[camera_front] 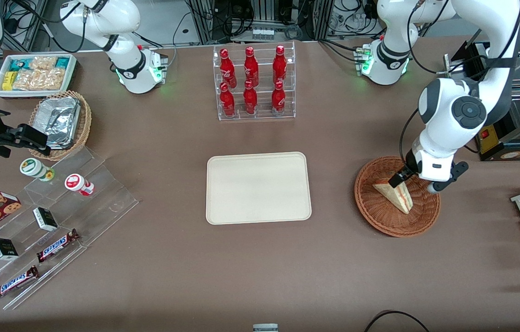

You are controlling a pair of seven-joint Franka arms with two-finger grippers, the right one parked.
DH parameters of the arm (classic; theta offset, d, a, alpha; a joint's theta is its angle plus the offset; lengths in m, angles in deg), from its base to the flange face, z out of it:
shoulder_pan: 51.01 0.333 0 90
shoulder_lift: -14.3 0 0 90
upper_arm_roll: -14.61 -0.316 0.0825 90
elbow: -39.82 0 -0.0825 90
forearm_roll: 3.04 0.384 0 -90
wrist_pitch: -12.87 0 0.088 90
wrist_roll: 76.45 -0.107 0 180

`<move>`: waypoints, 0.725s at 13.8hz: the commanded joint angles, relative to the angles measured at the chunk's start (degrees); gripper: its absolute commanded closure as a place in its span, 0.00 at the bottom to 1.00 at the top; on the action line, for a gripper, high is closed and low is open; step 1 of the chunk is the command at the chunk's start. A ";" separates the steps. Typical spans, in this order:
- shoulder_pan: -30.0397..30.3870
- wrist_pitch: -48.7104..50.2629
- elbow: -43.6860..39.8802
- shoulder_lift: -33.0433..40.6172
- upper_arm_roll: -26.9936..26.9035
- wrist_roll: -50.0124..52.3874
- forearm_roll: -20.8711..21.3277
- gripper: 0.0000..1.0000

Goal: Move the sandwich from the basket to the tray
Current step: 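Lower the open left gripper around the sandwich and close on it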

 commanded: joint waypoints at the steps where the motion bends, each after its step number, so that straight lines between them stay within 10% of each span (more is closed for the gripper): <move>1: -0.03 -1.70 0.72 -1.41 0.55 1.83 -0.16 0.00; 10: 0.41 -5.91 1.60 -5.54 0.20 1.83 0.19 0.00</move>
